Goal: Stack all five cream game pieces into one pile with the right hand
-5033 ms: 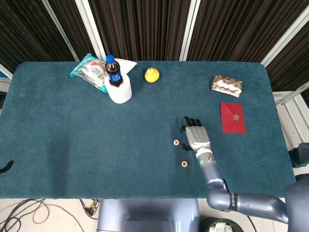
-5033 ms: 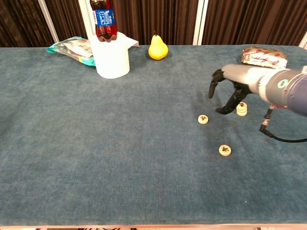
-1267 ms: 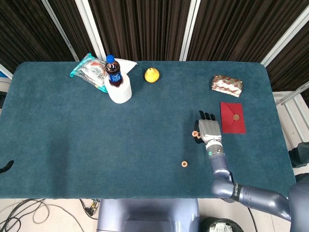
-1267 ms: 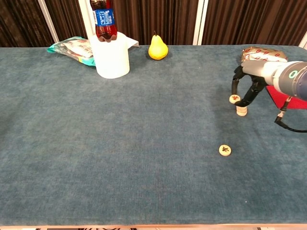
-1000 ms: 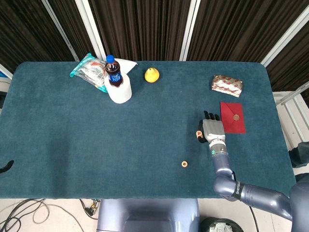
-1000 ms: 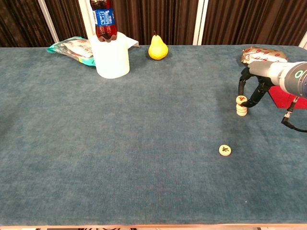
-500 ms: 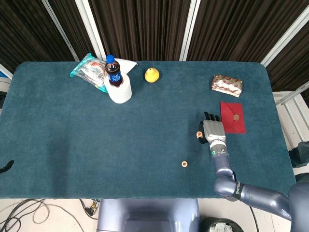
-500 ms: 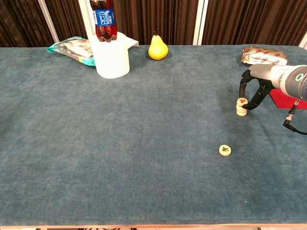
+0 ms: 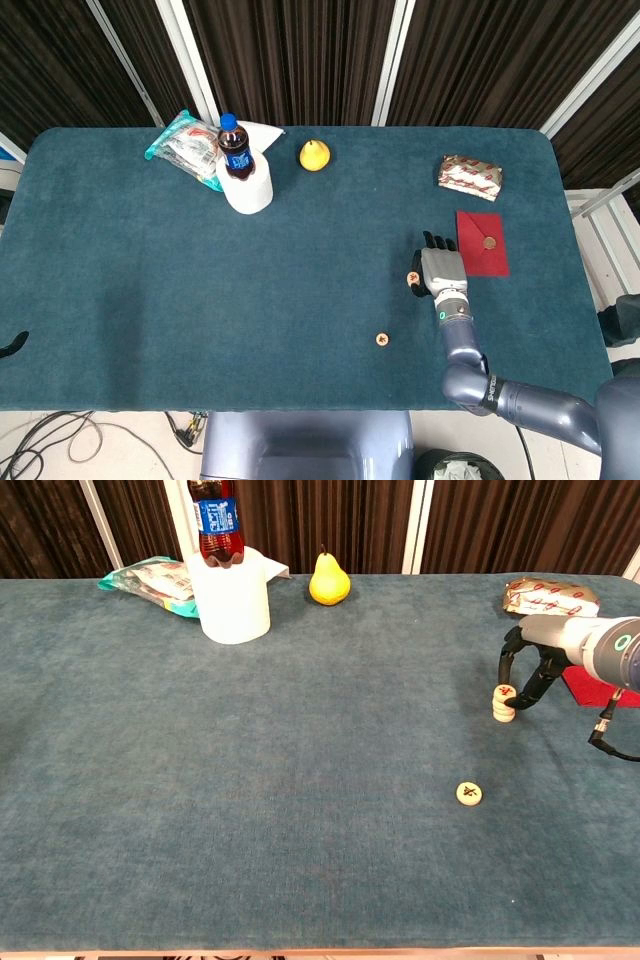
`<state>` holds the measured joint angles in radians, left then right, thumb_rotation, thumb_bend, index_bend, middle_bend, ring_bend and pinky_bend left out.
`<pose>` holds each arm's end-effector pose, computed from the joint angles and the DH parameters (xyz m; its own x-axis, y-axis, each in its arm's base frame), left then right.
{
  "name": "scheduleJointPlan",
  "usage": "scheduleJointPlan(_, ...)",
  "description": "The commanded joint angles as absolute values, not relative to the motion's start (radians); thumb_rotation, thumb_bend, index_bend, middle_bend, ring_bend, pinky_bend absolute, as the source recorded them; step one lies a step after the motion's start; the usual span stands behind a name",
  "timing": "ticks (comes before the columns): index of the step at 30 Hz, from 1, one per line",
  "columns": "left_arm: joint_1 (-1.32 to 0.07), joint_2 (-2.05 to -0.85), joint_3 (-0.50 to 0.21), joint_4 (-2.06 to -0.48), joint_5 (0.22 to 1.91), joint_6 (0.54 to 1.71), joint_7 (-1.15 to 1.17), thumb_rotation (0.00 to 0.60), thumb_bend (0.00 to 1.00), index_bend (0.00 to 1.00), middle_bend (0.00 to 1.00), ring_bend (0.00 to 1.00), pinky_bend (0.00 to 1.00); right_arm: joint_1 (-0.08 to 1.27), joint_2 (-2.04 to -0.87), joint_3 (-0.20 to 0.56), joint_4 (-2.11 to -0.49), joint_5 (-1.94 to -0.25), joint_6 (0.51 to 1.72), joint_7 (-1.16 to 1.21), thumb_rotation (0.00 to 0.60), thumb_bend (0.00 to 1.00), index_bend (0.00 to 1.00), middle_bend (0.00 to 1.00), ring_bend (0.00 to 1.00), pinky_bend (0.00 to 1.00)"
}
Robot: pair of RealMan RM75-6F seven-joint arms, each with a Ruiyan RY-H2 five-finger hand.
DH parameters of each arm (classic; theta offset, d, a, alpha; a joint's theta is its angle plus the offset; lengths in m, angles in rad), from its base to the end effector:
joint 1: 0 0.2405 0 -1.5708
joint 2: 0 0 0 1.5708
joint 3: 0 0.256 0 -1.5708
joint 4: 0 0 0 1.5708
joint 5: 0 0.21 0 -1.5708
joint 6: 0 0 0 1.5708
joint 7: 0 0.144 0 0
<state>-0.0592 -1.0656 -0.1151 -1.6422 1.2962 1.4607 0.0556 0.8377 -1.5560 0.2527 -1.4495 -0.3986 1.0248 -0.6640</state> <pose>-0.3355 0.1832 0.1910 0.4418 -0.0202 0.8969 0.8790 0.2099 -0.4282 -0.1878 -0.3781 -0.0020 0.3670 -0.3880 0.8454 -0.8955 0.0985 0.4340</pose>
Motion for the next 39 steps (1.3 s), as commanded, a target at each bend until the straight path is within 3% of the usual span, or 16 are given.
scheduleJointPlan(1, -0.059, -1.065, -0.115, -1.642, 1.296, 1.461, 0.055, 0.600, 0.16, 0.06, 0.00, 0.00, 0.00, 0.838, -1.556, 0.253, -1.449, -0.399, 1.025, -0.664, 0.600, 0.39, 0.53, 0.00, 0.00, 0.00)
scheduleJointPlan(39, -0.059, -1.064, -0.115, -1.643, 1.297, 1.461, 0.054, 0.600, 0.16, 0.06, 0.00, 0.00, 0.00, 0.843, -1.554, 0.243, -1.450, -0.401, 1.029, -0.662, 0.600, 0.39, 0.50, 0.00, 0.00, 0.00)
